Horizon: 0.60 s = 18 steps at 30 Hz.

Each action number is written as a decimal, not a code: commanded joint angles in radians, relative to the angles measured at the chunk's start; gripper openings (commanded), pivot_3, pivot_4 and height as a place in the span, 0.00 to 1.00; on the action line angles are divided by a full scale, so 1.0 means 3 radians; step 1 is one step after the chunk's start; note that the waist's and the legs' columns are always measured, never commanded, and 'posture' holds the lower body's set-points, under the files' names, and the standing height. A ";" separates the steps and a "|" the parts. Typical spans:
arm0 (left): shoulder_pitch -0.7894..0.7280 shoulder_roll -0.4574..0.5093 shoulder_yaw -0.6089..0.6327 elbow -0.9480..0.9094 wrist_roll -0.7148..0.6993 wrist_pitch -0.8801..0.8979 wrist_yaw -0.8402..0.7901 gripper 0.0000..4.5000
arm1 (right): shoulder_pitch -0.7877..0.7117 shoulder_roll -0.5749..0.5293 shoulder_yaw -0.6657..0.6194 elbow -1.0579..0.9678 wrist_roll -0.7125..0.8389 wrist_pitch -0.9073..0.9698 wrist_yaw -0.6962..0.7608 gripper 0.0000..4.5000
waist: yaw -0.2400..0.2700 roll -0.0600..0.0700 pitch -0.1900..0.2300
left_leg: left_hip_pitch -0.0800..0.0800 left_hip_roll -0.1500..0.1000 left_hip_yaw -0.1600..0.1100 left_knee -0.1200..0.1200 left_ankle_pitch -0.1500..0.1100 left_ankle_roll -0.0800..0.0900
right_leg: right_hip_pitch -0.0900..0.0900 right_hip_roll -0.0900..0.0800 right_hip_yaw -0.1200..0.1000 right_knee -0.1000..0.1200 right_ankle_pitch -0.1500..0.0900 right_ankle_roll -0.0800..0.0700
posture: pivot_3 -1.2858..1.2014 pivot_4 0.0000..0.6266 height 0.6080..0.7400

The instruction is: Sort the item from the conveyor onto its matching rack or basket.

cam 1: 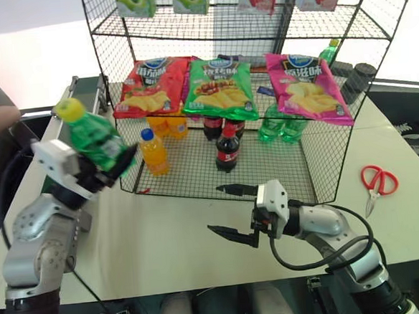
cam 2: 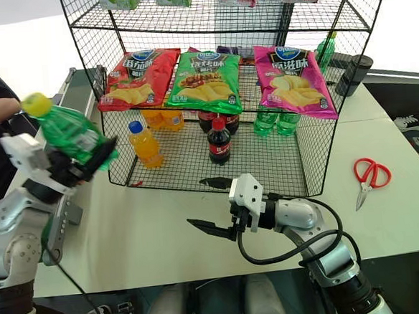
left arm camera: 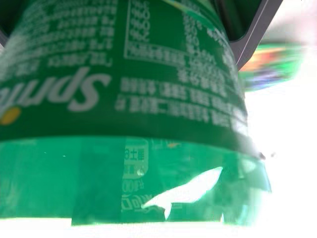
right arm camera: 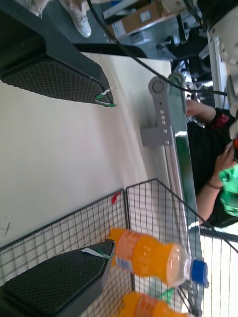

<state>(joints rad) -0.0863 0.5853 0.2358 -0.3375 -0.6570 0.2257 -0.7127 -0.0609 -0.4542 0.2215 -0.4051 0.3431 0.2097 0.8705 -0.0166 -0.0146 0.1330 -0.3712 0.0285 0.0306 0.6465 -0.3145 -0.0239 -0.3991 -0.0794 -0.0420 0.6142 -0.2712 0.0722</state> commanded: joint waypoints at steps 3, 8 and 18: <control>0.0003 0.0090 -0.0479 -0.0228 0.0135 -0.0017 -0.0503 0.62 | -0.0078 0.0034 -0.0193 -0.0154 0.0169 0.0069 -0.0128 1.00 | 0.0008 0.0005 0.0003 | 0.0000 0.0000 0.0000 0.0001 0.0000 0.0000 | 0.0000 0.0003 0.0000 0.0001 0.0000 0.0000 | 0.52 0.24 1.00; -0.0207 -0.0060 -0.1006 0.0264 0.0570 -0.0372 -0.0918 0.62 | -0.0148 0.0081 -0.0242 -0.0194 0.0271 0.0186 -0.0234 1.00 | 0.0030 0.0007 0.0004 | 0.0002 -0.0004 0.0000 0.0006 0.0001 0.0002 | 0.0006 0.0007 -0.0001 0.0001 0.0000 0.0000 | 0.52 0.24 1.00; -0.0685 -0.0479 -0.1525 0.1053 0.0992 -0.0937 -0.1455 0.62 | -0.0115 0.0073 -0.0218 -0.0329 0.0344 0.0379 -0.0350 1.00 | 0.0044 0.0006 0.0004 | -0.0001 -0.0001 -0.0003 0.0017 -0.0001 0.0006 | 0.0008 0.0036 -0.0001 0.0003 0.0006 0.0013 | 0.52 0.24 1.00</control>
<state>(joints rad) -0.2728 0.4533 -0.2036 -0.0067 -0.3692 -0.0070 -1.1219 -0.0950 -0.4335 0.1668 -0.4466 0.4181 0.3198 0.7720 -0.0033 -0.0128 0.1341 -0.3716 0.0282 0.0294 0.6524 -0.3147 -0.0221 -0.3966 -0.0670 -0.0421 0.6150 -0.2695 0.0760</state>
